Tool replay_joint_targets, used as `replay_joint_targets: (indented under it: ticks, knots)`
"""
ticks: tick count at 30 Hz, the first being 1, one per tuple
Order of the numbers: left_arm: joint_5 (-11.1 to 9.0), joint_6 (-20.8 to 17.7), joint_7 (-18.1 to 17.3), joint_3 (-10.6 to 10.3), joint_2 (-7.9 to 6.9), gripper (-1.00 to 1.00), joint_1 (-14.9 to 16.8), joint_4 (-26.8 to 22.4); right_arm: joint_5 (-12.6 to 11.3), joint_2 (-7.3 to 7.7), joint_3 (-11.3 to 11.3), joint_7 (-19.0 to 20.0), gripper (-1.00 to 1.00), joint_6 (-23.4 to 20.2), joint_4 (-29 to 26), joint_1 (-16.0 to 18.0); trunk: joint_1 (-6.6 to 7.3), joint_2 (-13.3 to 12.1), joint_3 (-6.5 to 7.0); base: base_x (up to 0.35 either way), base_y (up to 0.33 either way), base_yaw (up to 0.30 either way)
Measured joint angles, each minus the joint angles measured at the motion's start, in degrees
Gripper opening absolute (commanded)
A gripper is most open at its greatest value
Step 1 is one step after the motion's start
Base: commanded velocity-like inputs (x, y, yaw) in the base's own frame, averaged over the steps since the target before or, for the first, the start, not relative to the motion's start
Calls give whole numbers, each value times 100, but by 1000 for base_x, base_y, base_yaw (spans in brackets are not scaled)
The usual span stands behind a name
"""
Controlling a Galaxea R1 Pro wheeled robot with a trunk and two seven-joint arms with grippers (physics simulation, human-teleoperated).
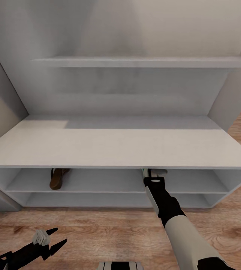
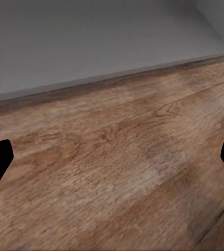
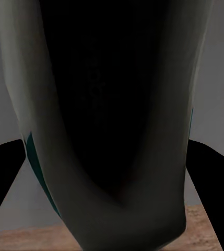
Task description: Pick up the two gym shoes and the two sandals from the corridor floor and place them onto the hallstand (shoe rack) in the corridor, making sure they are on the rack and not on the floor. Arrange them so the two gym shoes are next to each other and the two sandals are next to each other.
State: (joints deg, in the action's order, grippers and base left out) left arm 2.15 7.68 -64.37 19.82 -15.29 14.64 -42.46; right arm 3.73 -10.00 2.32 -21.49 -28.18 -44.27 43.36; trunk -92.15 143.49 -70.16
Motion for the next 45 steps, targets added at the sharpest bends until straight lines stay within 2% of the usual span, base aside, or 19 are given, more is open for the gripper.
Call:
replay_joint_targets:
  ticks: [19, 20, 21, 35, 45]
  knots:
    - [0, 0, 0, -1, -1, 100, 1, 1, 21, 0, -3, 2, -100, 15, 1, -2, -1, -1, 0, 4, 0, 0]
    - [0, 0, -1, 1, -1, 100, 1, 1, 20, 0, -4, 4, 100, 16, 2, -2, -1, -1, 0, 0, 0, 0]
    - [0, -1, 0, 0, -2, 100, 0, -1, 12, 0, -14, -4, 100, -2, 164, -5, -2, -1, -1, 0, 0, 0]
    - [-1, -1, 0, 9, -2, 100, 0, -1, 17, 0, -13, -4, 100, -6, 170, -4, -2, -1, -1, -12, 0, 0]
    - [-3, -1, 2, 16, -2, 100, 0, -1, 17, 0, -13, -4, 100, -6, 170, -5, -5, -1, -1, -298, 0, 0]
